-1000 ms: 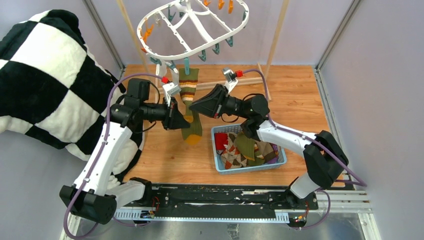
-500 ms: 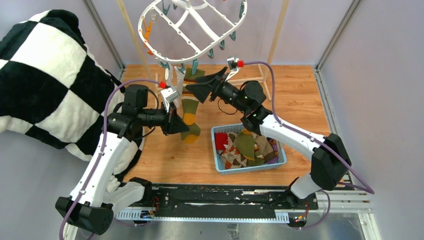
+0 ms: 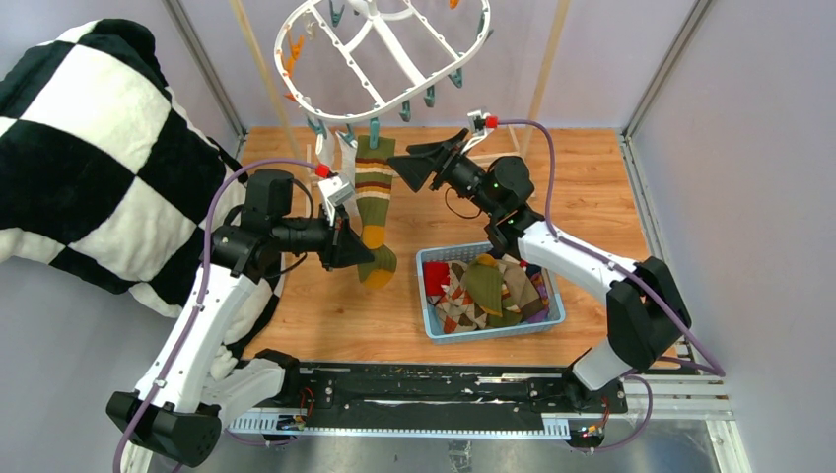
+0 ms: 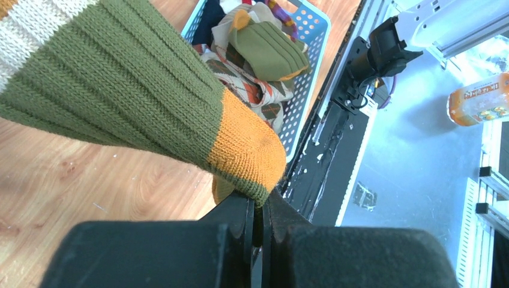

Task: Remove the socks clipped to the hanger
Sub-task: Remove the sock from the hanger.

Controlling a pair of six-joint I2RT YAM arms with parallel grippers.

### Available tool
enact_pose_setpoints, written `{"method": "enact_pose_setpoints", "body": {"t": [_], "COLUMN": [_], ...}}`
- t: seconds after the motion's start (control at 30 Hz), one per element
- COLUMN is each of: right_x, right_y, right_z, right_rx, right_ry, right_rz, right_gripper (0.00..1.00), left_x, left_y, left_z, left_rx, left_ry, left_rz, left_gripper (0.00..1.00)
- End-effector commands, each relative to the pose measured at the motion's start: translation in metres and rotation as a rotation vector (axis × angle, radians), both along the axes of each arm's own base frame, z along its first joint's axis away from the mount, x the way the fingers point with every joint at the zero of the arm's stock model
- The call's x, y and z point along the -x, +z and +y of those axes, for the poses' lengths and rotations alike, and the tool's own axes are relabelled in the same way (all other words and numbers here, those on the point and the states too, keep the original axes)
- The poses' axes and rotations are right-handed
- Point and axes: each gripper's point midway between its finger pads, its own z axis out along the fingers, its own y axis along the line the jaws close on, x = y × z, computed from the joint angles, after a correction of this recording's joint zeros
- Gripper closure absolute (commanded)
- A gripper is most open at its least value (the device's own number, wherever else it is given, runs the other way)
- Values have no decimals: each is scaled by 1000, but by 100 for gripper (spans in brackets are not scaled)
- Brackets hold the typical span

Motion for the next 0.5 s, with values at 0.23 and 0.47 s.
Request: {"method": "enact_pose_setpoints", "body": {"t": [0.23, 0.47], "right_x": [10, -9], "right_y": [23, 52], "right_z": [32, 48], "right_rx": [-143, -253], "right_ry": [198, 230], "right_rz": [-71, -102], "right_gripper": [0, 0], "left_x": [7, 8], "left_y": [6, 6], "left_z": [-5, -6], "left_rx": [19, 19], "left_ry": [-27, -32], "left_rz": [-11, -7], "left_gripper": [100, 100]}}
